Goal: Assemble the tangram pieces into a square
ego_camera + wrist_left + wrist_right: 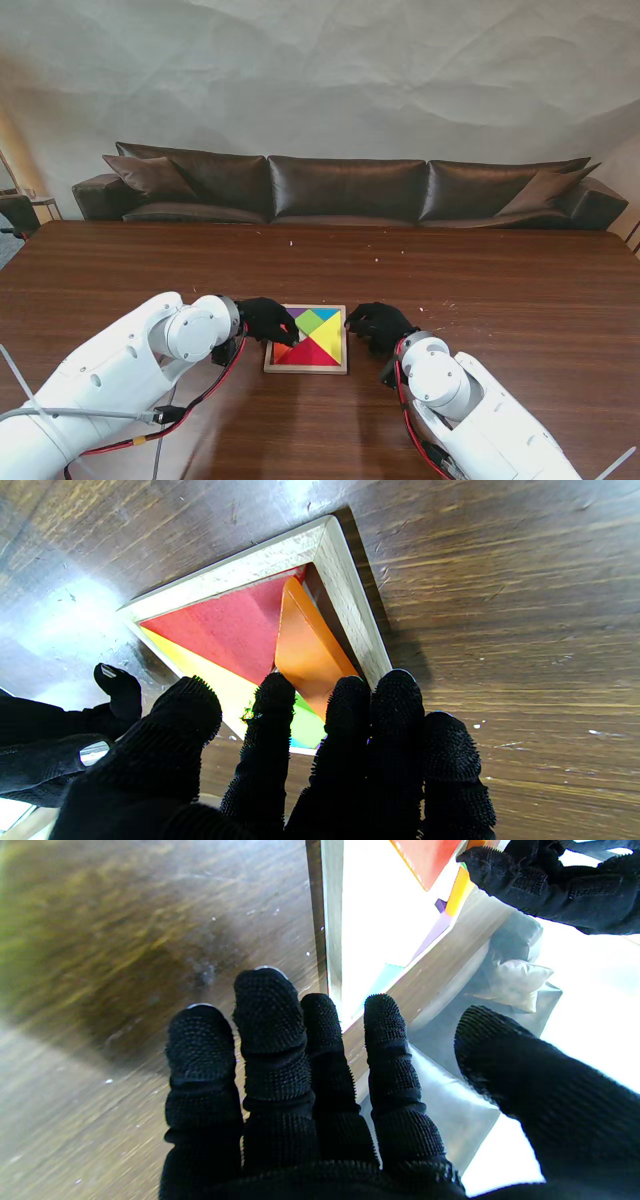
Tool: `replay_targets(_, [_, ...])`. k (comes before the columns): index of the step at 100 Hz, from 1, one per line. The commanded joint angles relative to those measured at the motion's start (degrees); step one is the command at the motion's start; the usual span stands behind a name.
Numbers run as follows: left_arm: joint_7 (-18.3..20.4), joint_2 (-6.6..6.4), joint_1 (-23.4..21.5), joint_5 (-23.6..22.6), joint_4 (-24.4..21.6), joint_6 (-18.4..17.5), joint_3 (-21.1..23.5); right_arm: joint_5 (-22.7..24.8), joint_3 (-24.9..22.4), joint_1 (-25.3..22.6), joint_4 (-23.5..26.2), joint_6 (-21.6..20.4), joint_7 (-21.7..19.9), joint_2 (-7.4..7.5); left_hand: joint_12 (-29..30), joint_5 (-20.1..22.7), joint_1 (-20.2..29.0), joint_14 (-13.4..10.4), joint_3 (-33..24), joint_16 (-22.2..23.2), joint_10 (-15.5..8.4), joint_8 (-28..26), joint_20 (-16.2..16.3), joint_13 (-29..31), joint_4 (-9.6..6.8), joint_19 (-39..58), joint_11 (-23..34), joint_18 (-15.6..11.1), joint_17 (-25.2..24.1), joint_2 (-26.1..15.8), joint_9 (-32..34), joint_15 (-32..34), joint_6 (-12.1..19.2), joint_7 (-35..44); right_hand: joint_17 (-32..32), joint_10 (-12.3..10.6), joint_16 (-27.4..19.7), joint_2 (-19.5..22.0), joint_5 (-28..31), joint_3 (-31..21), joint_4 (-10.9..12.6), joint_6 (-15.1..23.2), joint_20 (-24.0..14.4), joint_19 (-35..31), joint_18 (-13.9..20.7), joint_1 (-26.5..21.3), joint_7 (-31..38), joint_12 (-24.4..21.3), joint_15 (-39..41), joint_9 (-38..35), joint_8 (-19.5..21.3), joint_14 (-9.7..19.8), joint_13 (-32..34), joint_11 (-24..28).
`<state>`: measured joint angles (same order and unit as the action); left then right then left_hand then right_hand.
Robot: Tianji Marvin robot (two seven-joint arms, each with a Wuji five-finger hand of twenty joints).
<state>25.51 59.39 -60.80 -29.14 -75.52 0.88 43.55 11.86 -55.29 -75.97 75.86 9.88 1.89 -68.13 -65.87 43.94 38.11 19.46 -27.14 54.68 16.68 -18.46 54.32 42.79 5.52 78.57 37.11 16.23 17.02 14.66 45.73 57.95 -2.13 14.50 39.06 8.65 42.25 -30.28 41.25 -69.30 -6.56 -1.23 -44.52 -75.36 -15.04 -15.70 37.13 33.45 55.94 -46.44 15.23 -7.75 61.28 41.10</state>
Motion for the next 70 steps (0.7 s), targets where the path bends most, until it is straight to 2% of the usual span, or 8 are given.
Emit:
replay_targets(1, [1.1,0.38,0.4,0.5,0.5,0.0,-0.2,0.0,0.0,-0.2,0.1,-0.1,-0.7,-0.27,-0.2,0.8,0.5,0.7,-0.1,-0.3,0.0,0.1,-0.3,0.7,-2.4,1.0,0.8,-1.1,0.0,-2.6,0.2,1.9,-0.4,0.0,-8.2,1.1,-0.3,0.6,-1.1,1.2,1.2,-0.2,-1.6,-2.0,-0.6,0.4,0.6,-0.7,0.9,1.5,-0.3,-0.4,-1.3,0.9])
replay_targets(29, [1.5,0.34,1.3,0.4,0.7,0.4,-1.7,0.0,0.0,-0.2,0.1,-0.1,-0.7,-0.27,-0.2,-0.9,0.0,0.6,0.2,-0.2,0.0,1.0,-0.4,0.8,-2.49,1.1,0.9,-1.1,0.0,-2.8,0.3,2.0,0.1,-2.0,-8.2,1.1,-0.3,0.7,-1.0,1.2,1.2,-0.3,-1.6,-2.0,-0.6,0.4,0.6,-0.7,0.9,1.5,-0.3,-0.3,-1.3,0.9])
replay_targets(45, [1.6,0.31,1.6,0.1,0.7,0.3,-2.2,0.0,0.0,-0.2,0.1,0.0,-0.7,-0.27,-0.3,-4.0,0.0,0.5,0.6,-0.2,-0.1,3.6,-0.4,0.7,-2.53,1.1,1.1,-1.2,-0.1,-2.8,0.2,2.1,0.4,-5.2,-8.2,1.1,-0.3,0.7,-1.0,1.2,1.2,-0.3,-1.7,-2.0,-0.6,0.4,0.6,-0.7,0.9,1.6,-0.3,-0.4,-1.2,0.9])
replay_targets(62, [1.8,0.21,1.6,-0.2,0.6,0.2,-2.2,0.0,0.0,-0.2,0.1,0.0,-0.7,-0.27,-0.3,-4.8,0.0,0.4,0.7,-0.2,-0.2,4.8,-0.3,0.8,-2.54,1.1,1.0,-1.2,-0.1,-2.7,0.1,2.1,0.5,-5.8,-8.2,1.1,-0.3,0.7,-1.0,1.2,1.2,-0.2,-1.7,-2.0,-0.6,0.4,0.6,-0.7,0.9,1.6,-0.3,-0.3,-1.3,0.9])
replay_targets(70, [1.6,0.18,1.3,-0.6,0.3,0.2,-1.8,-0.1,0.0,-0.2,0.1,0.0,-0.7,-0.27,-0.3,-6.6,0.0,0.4,0.7,-0.2,-0.1,5.5,-0.3,0.7,-2.54,1.1,1.0,-1.3,0.0,-2.7,0.1,2.1,0.4,-6.5,-8.2,1.2,-0.3,0.7,-1.0,1.3,1.2,-0.2,-1.7,-2.0,-0.6,0.4,0.6,-0.7,0.9,1.5,-0.3,-0.4,-1.3,0.9])
